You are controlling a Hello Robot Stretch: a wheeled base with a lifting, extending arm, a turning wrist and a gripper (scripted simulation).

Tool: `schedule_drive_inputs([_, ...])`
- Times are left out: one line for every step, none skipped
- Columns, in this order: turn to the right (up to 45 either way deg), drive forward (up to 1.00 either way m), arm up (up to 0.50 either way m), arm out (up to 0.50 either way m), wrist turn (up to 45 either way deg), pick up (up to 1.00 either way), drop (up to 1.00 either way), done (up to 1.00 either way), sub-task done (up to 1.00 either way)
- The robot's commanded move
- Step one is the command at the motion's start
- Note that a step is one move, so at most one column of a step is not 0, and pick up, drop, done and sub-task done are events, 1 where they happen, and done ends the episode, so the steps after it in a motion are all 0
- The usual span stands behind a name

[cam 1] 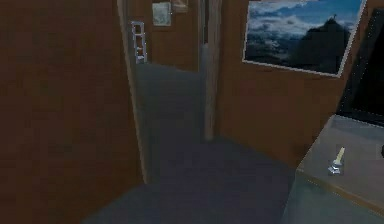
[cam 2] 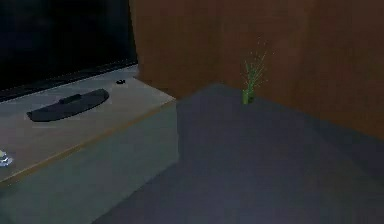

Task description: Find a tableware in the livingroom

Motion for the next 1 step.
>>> schedule_drive_inputs([0.0, 1.00, 0.00, 0.00, 0.0, 0.00, 0.00, 0.00, 0.00])
